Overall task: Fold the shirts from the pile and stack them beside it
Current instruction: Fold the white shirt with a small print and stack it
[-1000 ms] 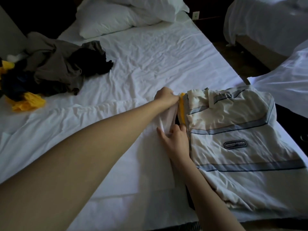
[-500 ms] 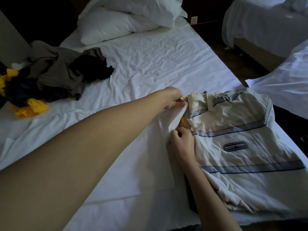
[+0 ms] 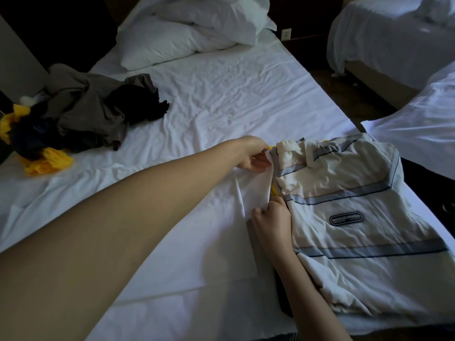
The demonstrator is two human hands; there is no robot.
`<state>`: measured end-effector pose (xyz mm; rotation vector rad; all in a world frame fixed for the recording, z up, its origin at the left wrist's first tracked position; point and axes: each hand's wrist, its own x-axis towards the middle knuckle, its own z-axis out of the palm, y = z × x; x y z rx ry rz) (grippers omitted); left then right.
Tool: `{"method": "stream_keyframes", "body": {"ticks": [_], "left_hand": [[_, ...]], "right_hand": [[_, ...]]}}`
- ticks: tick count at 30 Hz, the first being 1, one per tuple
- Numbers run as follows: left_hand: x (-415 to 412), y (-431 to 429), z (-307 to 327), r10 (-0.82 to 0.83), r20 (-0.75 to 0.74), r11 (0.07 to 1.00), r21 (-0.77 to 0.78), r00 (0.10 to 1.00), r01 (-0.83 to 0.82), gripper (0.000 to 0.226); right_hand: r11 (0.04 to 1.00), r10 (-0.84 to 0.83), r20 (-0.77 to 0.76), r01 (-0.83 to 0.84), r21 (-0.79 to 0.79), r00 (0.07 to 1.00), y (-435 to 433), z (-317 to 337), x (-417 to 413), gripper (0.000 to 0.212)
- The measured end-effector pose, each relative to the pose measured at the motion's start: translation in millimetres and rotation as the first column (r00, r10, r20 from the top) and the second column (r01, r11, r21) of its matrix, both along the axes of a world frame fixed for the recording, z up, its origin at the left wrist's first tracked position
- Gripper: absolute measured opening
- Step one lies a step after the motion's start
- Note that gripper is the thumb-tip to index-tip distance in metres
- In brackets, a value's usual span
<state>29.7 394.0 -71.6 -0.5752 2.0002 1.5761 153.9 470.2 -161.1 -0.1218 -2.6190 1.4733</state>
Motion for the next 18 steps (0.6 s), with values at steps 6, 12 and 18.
{"method": "stream_keyframes", "body": {"ticks": [6,12,18], "left_hand": [[1.8,-1.1,-0.5,0.075,-0.23,0.994,0.09,0.97,-0.056,0.025],[2.3,-44.6,-6.1,-0.115,-0.421,0.959,-0.282,0.9,-0.01,0.021],[5.0,-58.4,3.0,-0.424,-0.203,0.754,-0.619,0.883,0.22,0.037]], "right_hand": [[0.998,0.029,0.107,-0.035,0.056,0.994,8.8,3.0,5.2,0.049],[0.997,0.074,0.078,-0.075,0.017,0.994,3.7,-1.3,13.2,0.046],[0.991,0.129,0.025,-0.128,-0.029,0.991,-1.1,-6.6,15.0,0.014]]}}
